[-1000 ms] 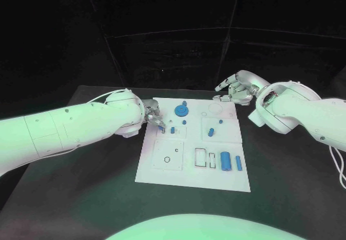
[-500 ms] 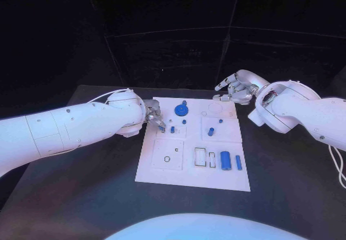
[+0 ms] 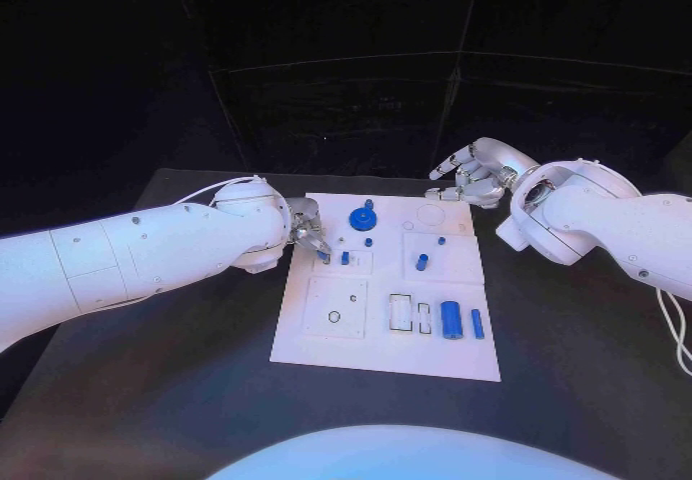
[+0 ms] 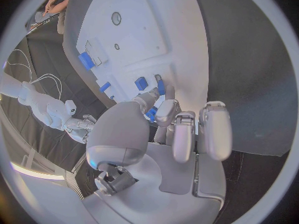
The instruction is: Assemble the parts on the task board
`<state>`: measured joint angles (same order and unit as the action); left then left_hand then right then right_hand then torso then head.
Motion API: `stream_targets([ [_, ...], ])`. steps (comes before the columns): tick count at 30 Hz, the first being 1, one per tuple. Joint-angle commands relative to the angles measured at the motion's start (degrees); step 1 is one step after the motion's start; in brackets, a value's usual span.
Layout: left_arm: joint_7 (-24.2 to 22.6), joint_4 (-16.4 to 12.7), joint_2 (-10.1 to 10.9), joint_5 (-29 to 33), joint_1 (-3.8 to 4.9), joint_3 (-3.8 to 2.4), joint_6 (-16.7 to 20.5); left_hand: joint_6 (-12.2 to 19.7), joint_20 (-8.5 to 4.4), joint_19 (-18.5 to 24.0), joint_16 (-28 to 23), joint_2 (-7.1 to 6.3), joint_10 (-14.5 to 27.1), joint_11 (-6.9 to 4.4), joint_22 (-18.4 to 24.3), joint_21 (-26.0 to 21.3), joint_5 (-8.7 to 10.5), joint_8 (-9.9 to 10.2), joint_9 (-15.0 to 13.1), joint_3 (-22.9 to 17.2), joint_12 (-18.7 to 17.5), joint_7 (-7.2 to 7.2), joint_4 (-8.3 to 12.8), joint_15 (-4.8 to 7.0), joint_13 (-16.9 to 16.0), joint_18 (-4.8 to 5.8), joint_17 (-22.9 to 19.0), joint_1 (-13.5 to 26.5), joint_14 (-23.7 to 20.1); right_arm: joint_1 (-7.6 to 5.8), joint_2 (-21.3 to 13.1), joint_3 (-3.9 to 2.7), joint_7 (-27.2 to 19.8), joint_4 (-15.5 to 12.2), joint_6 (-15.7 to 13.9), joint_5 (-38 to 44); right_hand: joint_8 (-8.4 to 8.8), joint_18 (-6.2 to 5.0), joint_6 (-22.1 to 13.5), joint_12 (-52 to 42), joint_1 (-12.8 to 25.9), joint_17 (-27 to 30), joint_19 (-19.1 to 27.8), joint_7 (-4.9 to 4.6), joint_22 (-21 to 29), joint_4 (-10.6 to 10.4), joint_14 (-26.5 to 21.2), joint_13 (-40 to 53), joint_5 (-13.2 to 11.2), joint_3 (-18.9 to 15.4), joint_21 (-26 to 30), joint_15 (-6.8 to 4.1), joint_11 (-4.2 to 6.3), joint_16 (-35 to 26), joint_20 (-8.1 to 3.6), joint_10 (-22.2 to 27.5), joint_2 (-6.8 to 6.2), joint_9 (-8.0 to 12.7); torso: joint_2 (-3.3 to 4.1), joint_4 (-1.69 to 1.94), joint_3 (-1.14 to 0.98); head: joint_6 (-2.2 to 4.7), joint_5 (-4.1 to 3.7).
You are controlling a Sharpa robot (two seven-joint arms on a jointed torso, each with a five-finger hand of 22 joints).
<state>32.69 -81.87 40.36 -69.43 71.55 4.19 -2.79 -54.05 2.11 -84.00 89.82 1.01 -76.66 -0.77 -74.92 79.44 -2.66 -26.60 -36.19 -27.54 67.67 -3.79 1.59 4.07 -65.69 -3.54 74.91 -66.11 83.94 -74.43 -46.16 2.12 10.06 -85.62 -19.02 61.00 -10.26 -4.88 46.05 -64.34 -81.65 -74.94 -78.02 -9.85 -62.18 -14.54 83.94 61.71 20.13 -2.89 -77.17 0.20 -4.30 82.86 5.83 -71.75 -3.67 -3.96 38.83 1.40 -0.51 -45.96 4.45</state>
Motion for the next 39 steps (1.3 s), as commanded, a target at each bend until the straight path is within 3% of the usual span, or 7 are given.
stream_targets([
  [1,0.0,-0.06,-0.03,-0.02,-0.09,0.06,-1.0,0.06,-0.06,-0.75,0.18,0.35,-0.33,-0.01,-2.51,-0.18,-0.2,-0.26,-0.02,-5.09,-0.09,0.29,4.88,0.08,0.06,0.35,15.09,-0.04,6.06,-0.11,0.08,-0.02,-0.49,-0.03,0.3,0.16,-0.25,-0.39,-0.38,-0.13,0.05,-2.32,0.18,0.17,0.03,0.11,3.22,-0.05,0.18,-0.38,0.2,-0.36,-0.14,-0.26,-0.02,0.19,0.45,0.07,0.01,-0.03,-0.01,0.02,-0.1],
  [39,-0.38,-0.38,-0.11,0.54,-0.17,0.06,-0.57,0.01,-0.09,-0.81,0.18,0.11,-0.55,-0.07,-2.62,-0.12,-0.22,-0.59,-0.23,-5.71,0.08,0.36,4.76,0.11,-0.05,0.37,15.09,0.34,6.06,-0.09,0.29,-0.02,-0.54,0.19,0.43,0.16,-0.32,-0.4,-0.4,-0.2,-0.14,-2.31,0.21,0.17,0.1,0.11,3.21,-0.02,0.31,-0.49,0.24,-0.36,-0.13,-0.29,-0.02,0.18,0.55,0.07,0.0,-0.02,0.0,-0.25,-0.21],
])
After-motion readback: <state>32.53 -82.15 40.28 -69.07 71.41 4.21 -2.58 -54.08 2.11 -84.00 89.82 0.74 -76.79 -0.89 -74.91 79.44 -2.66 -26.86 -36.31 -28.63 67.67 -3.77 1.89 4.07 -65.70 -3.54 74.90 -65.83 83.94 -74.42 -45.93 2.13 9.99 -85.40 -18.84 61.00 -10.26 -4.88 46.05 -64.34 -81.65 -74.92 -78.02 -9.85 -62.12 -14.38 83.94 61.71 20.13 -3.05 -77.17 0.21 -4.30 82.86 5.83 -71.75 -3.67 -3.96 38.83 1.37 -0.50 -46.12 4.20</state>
